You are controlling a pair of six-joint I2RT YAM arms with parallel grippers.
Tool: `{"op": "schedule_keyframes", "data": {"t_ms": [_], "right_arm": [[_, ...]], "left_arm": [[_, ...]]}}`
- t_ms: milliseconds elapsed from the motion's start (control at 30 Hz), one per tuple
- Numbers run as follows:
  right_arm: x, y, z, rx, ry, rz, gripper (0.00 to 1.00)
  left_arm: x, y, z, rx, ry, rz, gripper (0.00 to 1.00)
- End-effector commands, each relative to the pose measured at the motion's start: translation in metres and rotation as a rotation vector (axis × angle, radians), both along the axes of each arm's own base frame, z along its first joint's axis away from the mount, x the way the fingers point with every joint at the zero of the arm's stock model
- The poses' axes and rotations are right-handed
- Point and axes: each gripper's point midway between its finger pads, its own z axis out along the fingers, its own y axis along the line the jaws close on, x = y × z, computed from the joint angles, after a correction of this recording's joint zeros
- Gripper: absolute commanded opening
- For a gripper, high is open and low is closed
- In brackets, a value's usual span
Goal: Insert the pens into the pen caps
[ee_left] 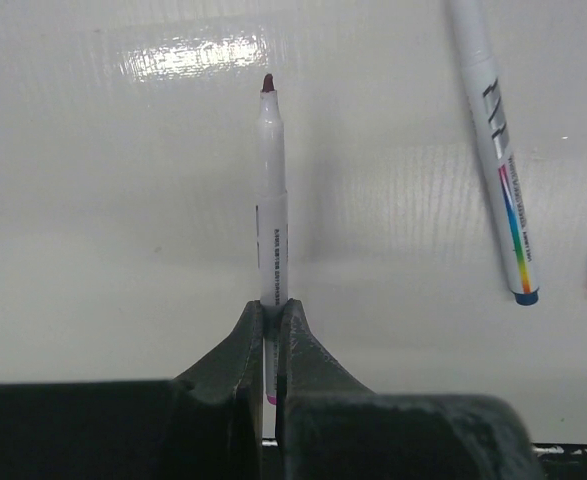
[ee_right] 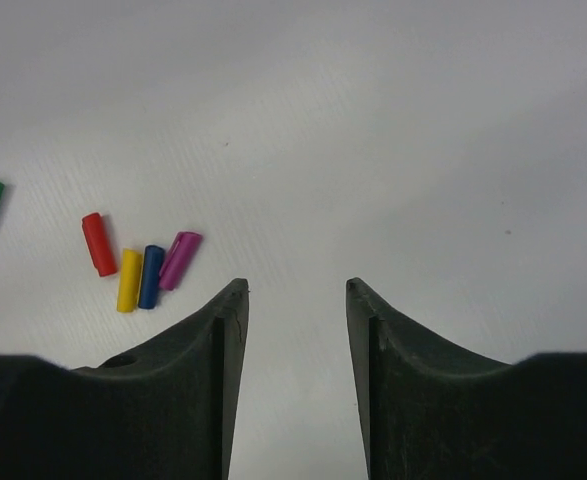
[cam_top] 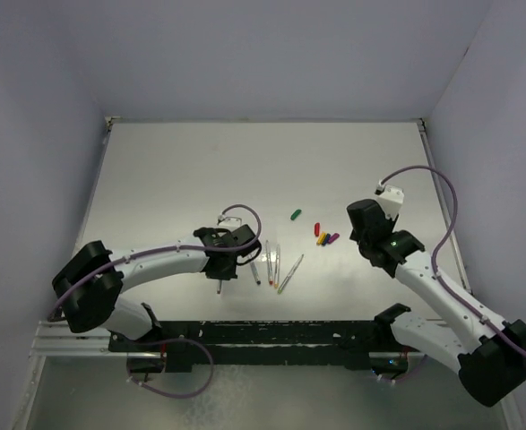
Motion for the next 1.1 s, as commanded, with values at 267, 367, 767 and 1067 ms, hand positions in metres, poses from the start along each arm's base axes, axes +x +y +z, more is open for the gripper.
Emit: {"op": "schedule_keyframes", "data": {"t_ms": [267,367,767,1067], "right_arm": [[0.022,0.025,-0.026,0.105,0.054,-0.068,0.39],[0.027,0.032,-0.037,0.122,0.091,-0.082,0.43],[0.048,0.05,-0.066,0.176,0.116,-0.139,0.42],[0.057,0.055,-0.073,0.178,0.122,-0.16,0.48]], "left_arm": [[0.043,-0.037,0.064,-0.211,-0.3,-0.173,0.0],[0.046,-0.038,0.07,-0.222,-0.338,-0.207,0.0],[0.04,-0.029,0.076,-0.247,-0.383,-0.269,0.0],[0.037,-0.03,0.068,-0.253,-0.359,-0.265,0.0]]}}
